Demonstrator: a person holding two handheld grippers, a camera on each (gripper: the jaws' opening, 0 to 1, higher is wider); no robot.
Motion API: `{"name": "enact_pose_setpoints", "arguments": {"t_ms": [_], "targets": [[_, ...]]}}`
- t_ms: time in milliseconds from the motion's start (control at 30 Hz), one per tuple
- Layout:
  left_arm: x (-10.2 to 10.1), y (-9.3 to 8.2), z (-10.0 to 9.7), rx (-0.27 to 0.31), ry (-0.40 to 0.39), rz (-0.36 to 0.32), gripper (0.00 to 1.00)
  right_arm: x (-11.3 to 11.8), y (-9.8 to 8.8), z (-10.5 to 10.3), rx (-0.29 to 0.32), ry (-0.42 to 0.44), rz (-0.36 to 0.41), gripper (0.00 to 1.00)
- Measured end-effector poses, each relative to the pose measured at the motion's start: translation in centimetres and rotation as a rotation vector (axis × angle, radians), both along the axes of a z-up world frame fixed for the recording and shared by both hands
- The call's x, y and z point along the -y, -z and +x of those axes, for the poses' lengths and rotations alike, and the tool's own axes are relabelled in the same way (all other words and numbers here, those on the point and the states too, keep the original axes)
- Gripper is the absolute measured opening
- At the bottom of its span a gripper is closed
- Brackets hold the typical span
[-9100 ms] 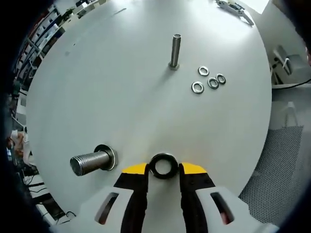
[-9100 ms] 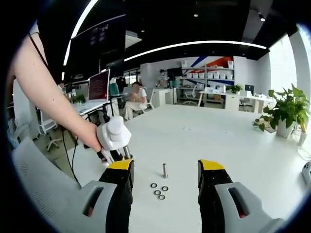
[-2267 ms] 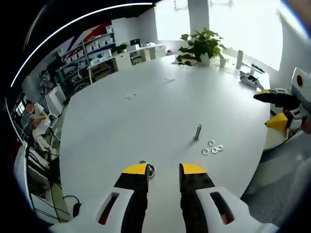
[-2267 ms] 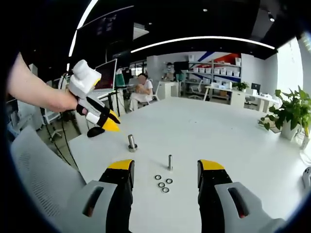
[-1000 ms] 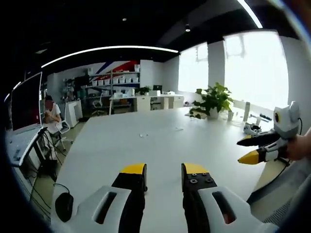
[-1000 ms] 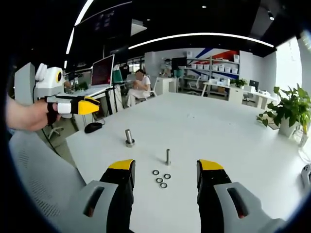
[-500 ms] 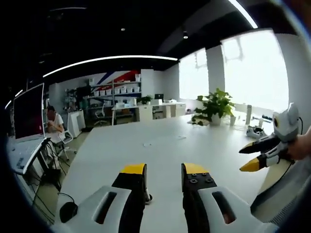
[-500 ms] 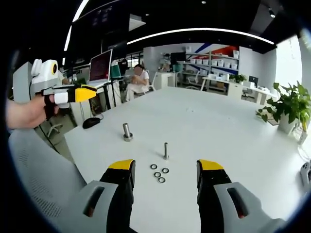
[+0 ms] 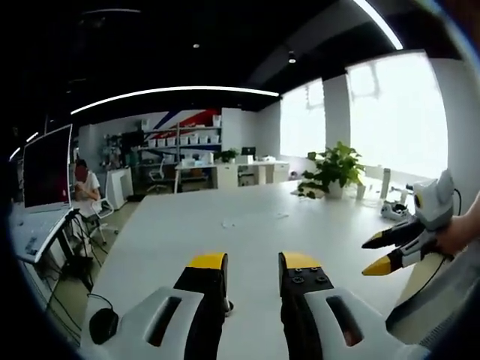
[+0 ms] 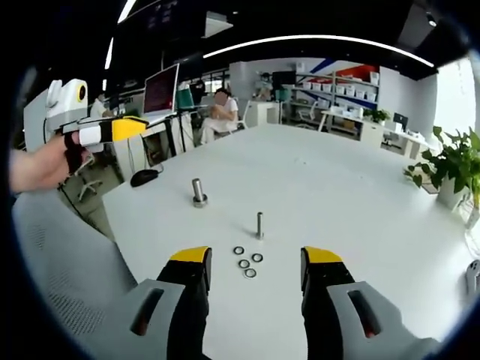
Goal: Place the washer onto the threaded stud by aligning its center hole with the stud, sliding it down to the base, and recovering from edge contact or off-axis alignment until the washer reaches the visible bottom stop.
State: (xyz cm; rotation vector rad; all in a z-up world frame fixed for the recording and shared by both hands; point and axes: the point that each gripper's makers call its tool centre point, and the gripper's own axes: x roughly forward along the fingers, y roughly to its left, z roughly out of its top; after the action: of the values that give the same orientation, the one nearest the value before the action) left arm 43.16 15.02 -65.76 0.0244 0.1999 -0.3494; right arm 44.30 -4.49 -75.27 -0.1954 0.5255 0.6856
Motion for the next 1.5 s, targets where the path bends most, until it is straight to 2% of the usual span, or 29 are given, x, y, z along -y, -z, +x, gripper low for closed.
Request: {"name": "enact_pose_setpoints", "arguments": {"t_ms": [167,433,533,600,667,800,933,1233,1333,1500], "targets": [[0.2,0.2,-0.1,-0.008,0.004,0.001,0.25,0.4,0.6,0.7,-0.023,-0.023,-0.031,0.47],[0.1,0.1,-0.2,-0.009,0.0,-0.012,0.25,1.1,3.7,1.4,-0.137,-0.1,-0.14,0.44],[0.2,0.2,-0.3,-0.01,0.005,-0.011,0.25,0.8,3.8,1.6,-0.149,-0.123,-0.15,0.38],[0.2,0.2,-0.3,-0.009,0.004,-0.009,0.25,0.4,4.0,1.7,-0.17,-0.141,-0.156,0.38],[0.2,0.1,-0.3,-0.008,0.005,-0.016,0.25,-0.2,4.3,1.6,-0.186,-0.18,-0.175,0.38],[0.4,0.2,-0.3,-0.014,0.014,-0.023,0.25,-0.8,5.5,1.0,-0.215,-0.27,-0.276,0.36],[0.5,0.1,-0.4,-0.016,0.017,-0.033,0.25,-1.4,6.4,0.7,-0.251,-0.29,-0.293,0.32],[0.4,0.1,-0.5,-0.018,0.011,-0.052,0.25,-2.0,8.0,1.0,-0.306,-0.306,-0.346,0.31],[0.4,0.2,-0.5,-0.017,0.009,-0.021,0.24,-2.0,8.6,1.0,-0.323,-0.324,-0.381,0.31],[0.0,0.1,-0.4,-0.015,-0.002,-0.033,0.24,-2.3,9.3,1.2,-0.342,-0.339,-0.406,0.3]]}}
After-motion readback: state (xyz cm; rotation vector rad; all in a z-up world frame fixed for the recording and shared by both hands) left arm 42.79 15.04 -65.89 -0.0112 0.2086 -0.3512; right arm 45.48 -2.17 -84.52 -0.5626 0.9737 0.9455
